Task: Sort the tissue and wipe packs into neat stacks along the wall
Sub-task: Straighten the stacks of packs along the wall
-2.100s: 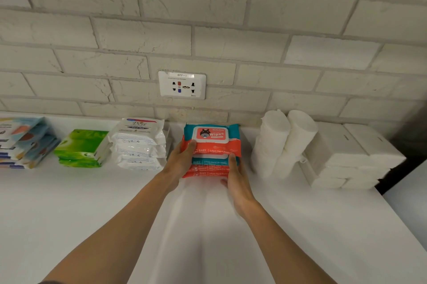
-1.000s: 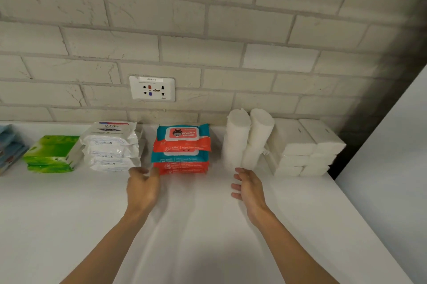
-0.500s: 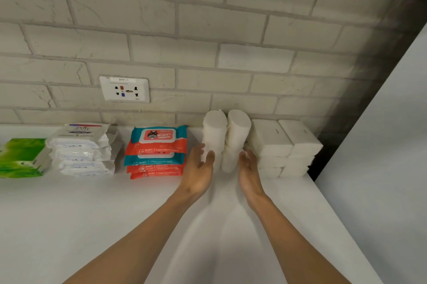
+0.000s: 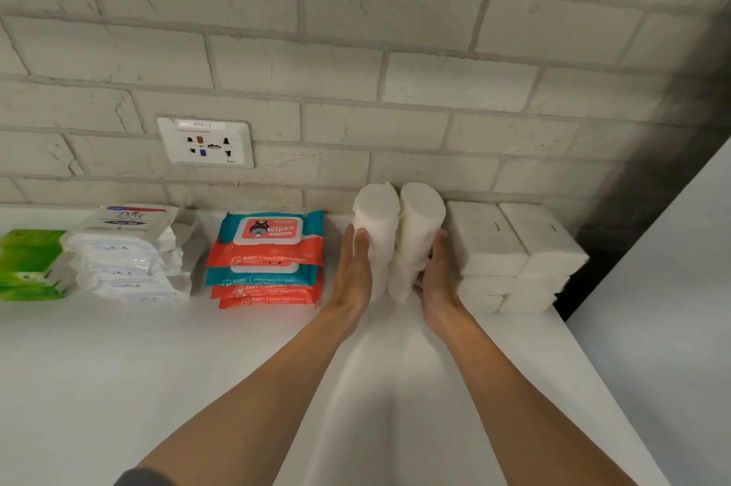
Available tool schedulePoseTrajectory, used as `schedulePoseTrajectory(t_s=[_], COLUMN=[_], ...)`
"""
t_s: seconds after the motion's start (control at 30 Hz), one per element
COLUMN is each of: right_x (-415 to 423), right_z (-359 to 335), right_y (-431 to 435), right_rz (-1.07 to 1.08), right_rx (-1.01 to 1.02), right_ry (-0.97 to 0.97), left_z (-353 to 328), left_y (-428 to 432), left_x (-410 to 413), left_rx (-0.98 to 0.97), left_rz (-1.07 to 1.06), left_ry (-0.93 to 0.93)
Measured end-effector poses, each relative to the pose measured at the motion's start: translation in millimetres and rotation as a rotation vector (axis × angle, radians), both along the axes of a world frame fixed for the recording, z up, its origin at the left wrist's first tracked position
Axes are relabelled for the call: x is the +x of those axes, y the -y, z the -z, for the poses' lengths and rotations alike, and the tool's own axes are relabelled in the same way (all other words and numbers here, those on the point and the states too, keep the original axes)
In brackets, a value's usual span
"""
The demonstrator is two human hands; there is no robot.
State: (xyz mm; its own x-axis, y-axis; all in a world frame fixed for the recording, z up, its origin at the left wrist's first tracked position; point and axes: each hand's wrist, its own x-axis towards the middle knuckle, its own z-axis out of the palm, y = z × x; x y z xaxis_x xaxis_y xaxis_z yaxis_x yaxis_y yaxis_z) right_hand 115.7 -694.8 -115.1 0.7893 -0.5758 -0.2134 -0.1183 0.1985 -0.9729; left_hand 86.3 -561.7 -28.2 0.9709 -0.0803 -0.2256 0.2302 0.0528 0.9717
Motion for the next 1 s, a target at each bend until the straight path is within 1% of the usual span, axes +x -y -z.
schedulePoseTrajectory(t_s=[0.17,0.3,0.47,0.6,0.87,1.0], right_x=[3.3,1.4,-0.8,-0.8,-11.5,-19.0], right_z=[2.2,-5.3,-11.0,-10.3,-9.3,-13.0], right_y=[-5.7,-16.0,-19.5,-16.7,-17.2,-22.6], right_rz=[0.003,-0.027,-0.062,-0.051,-0.028,-0.098], right_rx=[0.042,0.066,0.083,0.062,-0.009,-0.089], right_ry=[-0.028,-0.086,-0.048,-0.054,-0.042,-0.057], left_z=[-4.8,-4.4,-4.1,-3.6,4.1,18.8], left_y=[-1.5,-4.8,-7.4,-7.9,-12.4,-14.4], left_x=[-1.6,-0.3,0.3,-0.3,0.7,4.1], left_rx=[-0.041,-0.025,-0.028,-0.023,-0.013,0.03], left_rz=[-0.032,-0.066,-0.081,-0.05,-0.095,-0.055], left_ry=[-0.006,-0.023,-0.023,-0.016,0.017,0.018])
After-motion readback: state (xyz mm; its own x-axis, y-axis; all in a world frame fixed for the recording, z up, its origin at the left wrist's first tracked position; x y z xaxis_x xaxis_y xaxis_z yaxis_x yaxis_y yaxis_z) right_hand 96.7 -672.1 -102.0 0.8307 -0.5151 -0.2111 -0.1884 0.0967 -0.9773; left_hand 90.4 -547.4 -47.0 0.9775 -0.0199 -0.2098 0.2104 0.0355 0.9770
